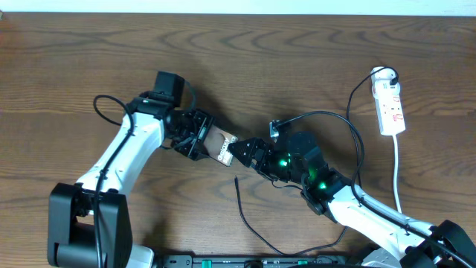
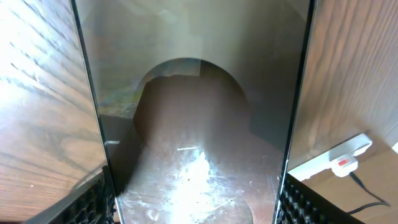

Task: Plug charger to phone and switch on socket
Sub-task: 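Move the right gripper toward the phone held by the left gripper, then grasp the phone's bottom edge with the right gripper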

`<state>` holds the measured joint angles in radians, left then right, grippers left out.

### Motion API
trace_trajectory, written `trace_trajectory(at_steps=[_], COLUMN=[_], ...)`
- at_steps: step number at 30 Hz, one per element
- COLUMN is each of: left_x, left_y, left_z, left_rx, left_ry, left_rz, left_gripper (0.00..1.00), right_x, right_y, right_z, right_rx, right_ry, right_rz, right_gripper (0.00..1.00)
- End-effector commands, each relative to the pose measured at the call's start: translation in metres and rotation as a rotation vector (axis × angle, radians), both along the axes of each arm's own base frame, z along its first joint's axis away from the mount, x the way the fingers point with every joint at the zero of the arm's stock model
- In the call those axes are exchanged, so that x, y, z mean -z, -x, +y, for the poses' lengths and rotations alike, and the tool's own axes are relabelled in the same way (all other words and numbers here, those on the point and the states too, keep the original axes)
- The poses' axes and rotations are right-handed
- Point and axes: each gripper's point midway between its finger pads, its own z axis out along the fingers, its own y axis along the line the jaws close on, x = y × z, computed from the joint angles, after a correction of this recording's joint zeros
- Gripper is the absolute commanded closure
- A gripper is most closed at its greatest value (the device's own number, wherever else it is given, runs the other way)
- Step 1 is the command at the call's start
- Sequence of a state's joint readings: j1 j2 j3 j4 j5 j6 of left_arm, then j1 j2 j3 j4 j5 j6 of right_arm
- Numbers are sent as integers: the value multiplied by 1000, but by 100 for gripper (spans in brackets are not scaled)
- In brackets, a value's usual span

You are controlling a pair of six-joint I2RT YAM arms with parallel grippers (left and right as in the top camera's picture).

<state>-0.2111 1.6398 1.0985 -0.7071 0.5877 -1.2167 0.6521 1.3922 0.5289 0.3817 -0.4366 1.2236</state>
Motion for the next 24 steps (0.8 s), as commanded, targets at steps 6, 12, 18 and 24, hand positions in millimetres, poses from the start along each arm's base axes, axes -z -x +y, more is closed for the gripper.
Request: trace_trajectory(at_steps=[6,12,18,24], left_x=[-19,-20,-22,-22], left_y=[5,12,12,17], left_z=[-28,-42,-53,-61], left_rx=[13,26,50,60], left_ry=[28,35,47,49], left_rz=[-9,2,-20,-12], left_gripper=[92,93,93,93], right_x=[1,16,17,17], right_y=[-2,1,1,0], right_z=[1,-6,-7,-8], right_rx=[-4,-12,-23,-27], right_ry=[38,112,126,144], right_rz=[-41,-37,-56,-84], right_gripper=[28,30,32,37])
